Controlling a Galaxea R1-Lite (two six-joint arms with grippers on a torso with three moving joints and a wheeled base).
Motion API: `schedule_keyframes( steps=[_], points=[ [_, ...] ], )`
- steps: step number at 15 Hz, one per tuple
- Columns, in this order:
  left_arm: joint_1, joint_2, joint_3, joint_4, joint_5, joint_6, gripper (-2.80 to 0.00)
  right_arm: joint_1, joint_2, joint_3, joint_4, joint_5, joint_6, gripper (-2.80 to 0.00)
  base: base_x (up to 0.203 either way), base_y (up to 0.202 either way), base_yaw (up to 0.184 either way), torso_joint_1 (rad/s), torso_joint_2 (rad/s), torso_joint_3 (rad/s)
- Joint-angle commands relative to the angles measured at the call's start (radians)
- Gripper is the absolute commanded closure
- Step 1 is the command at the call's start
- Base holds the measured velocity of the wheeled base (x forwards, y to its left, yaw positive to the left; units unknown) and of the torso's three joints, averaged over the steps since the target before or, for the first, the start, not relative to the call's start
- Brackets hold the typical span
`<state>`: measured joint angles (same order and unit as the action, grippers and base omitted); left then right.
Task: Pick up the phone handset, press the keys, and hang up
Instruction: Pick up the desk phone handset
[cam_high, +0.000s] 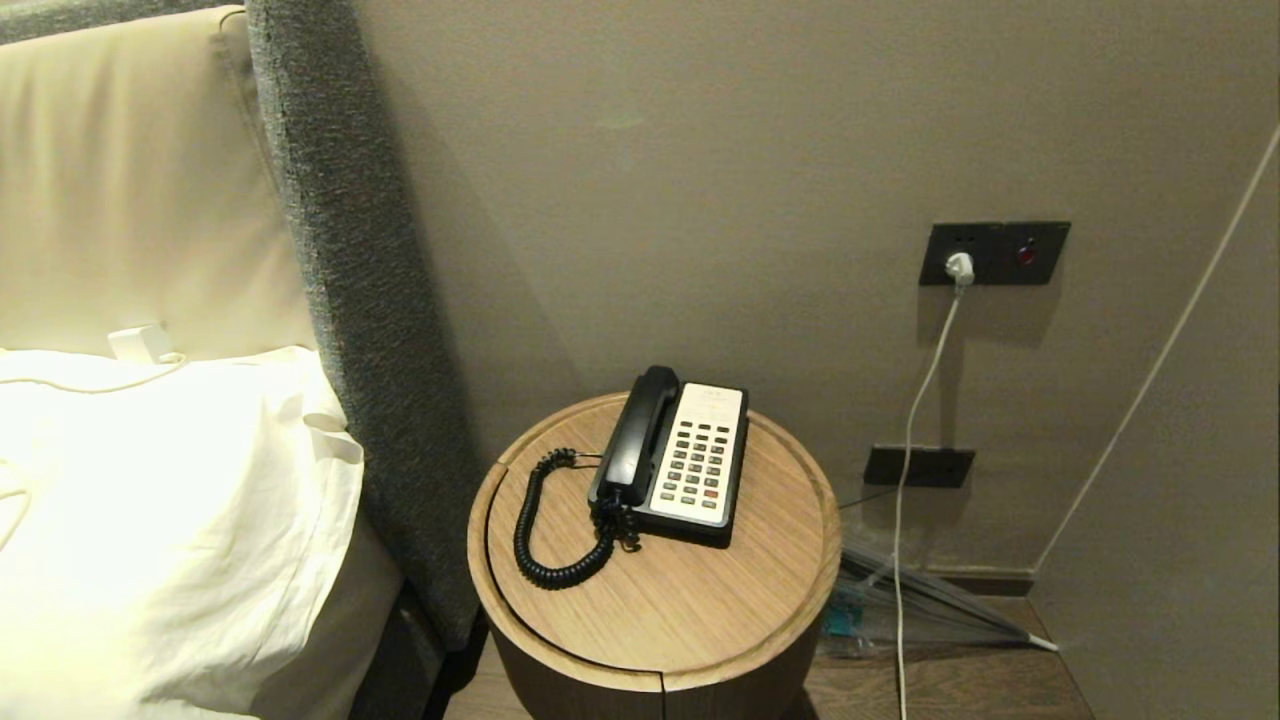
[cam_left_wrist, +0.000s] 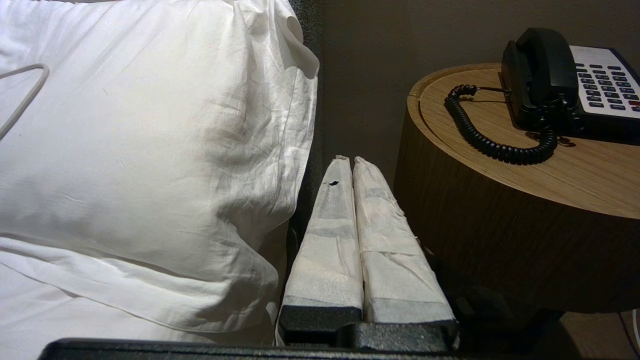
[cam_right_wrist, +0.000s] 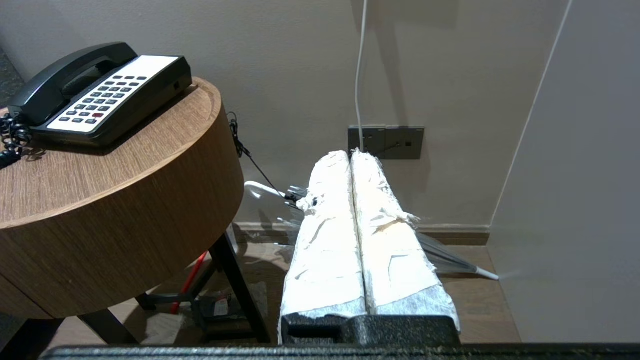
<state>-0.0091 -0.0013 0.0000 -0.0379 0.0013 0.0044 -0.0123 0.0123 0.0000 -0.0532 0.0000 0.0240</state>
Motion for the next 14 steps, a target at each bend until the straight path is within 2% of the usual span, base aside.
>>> schedule_keyframes(
  steps=[1,14],
  points=[
    [0.0,0.001,0.02,0.0,0.002,0.0,0.0,0.0,0.001,0.021,0.0,0.0,0.001,0.0,0.0,0.0,0.0,0.0,0.0,0.0],
    [0.0,0.001,0.02,-0.002,0.0,-0.006,0.0,0.0,0.001,0.02,0.0,0.0,0.001,0.0,0.0,0.0,0.0,0.0,0.0,0.0]
  ],
)
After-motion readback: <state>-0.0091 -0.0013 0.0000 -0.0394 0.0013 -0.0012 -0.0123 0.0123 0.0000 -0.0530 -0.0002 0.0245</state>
